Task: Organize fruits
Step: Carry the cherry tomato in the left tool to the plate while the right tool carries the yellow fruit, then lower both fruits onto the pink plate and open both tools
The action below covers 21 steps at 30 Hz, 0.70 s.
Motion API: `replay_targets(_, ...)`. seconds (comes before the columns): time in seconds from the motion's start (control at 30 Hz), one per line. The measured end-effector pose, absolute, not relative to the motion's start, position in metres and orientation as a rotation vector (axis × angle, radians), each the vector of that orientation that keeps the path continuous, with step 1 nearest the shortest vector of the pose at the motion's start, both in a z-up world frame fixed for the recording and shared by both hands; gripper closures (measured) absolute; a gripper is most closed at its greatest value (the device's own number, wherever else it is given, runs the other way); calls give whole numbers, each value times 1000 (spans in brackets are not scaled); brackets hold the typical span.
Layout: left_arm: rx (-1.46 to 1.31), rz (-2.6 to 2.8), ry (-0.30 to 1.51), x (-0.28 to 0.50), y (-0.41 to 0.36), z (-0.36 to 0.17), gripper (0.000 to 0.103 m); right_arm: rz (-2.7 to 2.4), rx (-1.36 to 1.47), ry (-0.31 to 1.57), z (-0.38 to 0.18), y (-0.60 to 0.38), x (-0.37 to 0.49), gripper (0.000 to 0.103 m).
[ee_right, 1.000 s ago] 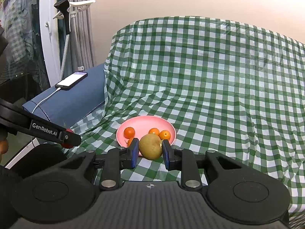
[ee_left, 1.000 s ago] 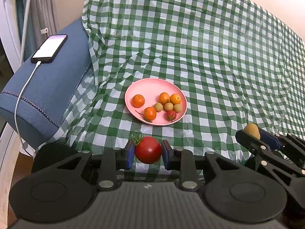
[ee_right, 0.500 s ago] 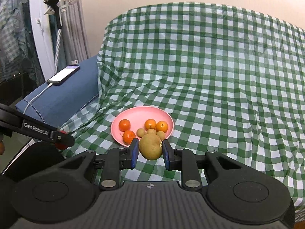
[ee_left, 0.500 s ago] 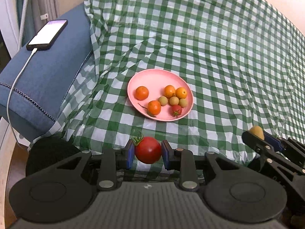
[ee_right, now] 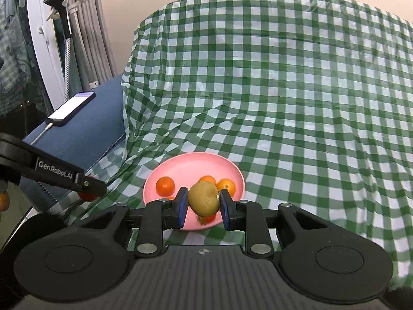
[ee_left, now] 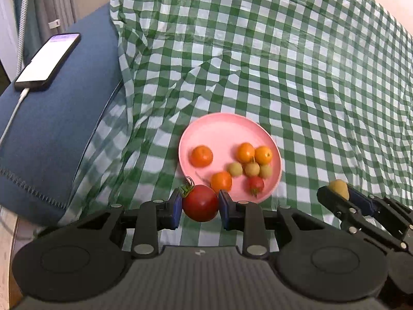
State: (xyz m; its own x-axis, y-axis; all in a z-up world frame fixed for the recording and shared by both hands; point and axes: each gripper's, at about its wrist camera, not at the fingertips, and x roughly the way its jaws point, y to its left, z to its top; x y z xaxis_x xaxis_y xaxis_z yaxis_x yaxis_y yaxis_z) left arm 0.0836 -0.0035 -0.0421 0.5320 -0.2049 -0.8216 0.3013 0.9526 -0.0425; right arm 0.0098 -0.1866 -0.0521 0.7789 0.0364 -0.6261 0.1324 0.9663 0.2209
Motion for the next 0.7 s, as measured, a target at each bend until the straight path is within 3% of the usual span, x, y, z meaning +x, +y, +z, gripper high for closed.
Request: replay_targets(0.7,218,-310,1009,216,-74,-115,68,-40,232,770,-141,-195,141,75)
